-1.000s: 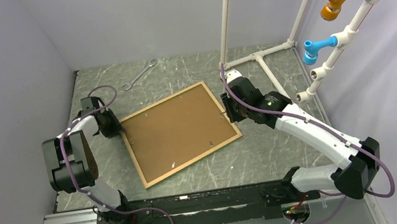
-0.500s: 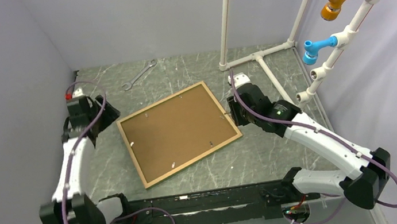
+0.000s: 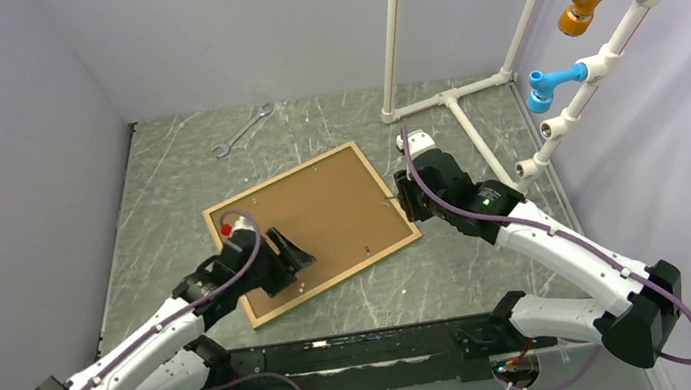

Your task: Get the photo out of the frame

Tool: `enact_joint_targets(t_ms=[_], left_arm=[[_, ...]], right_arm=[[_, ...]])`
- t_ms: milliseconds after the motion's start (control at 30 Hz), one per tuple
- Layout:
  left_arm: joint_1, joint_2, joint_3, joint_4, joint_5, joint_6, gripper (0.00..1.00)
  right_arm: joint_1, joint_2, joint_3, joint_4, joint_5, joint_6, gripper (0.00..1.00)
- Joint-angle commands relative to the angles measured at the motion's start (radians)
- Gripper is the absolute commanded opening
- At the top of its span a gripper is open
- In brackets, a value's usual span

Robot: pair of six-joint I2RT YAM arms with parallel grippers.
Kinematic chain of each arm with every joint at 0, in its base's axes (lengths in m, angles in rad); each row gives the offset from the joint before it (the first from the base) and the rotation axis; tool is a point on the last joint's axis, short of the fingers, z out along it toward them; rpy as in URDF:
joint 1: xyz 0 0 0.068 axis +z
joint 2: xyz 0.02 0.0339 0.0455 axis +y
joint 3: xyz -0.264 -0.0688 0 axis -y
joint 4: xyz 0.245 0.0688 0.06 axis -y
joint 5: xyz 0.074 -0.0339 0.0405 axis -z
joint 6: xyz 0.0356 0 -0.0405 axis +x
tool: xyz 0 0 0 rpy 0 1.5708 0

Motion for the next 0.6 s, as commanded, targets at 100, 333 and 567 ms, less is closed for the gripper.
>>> enact_joint_targets(t_ms=[100,333,567], left_arm=[[-0.272,0.215,0.169,-0.189,-0.133,-0.619,0.69],[-0.364,0.308,0.147,-0.153,-0.143,-0.971,0.77],[-0.362,0.389,0.193,-0.192,-0.136,-1.144,0.77]], right_arm=[[-0.001,-0.061,-0.028,0.071,0.006,-0.007,0.0],[-0.001,-0.087,-0.039,0.057,0.013,-0.013,0.0],[-0.002,-0.099,-0.048,0.058,0.005,-0.012,0.0]])
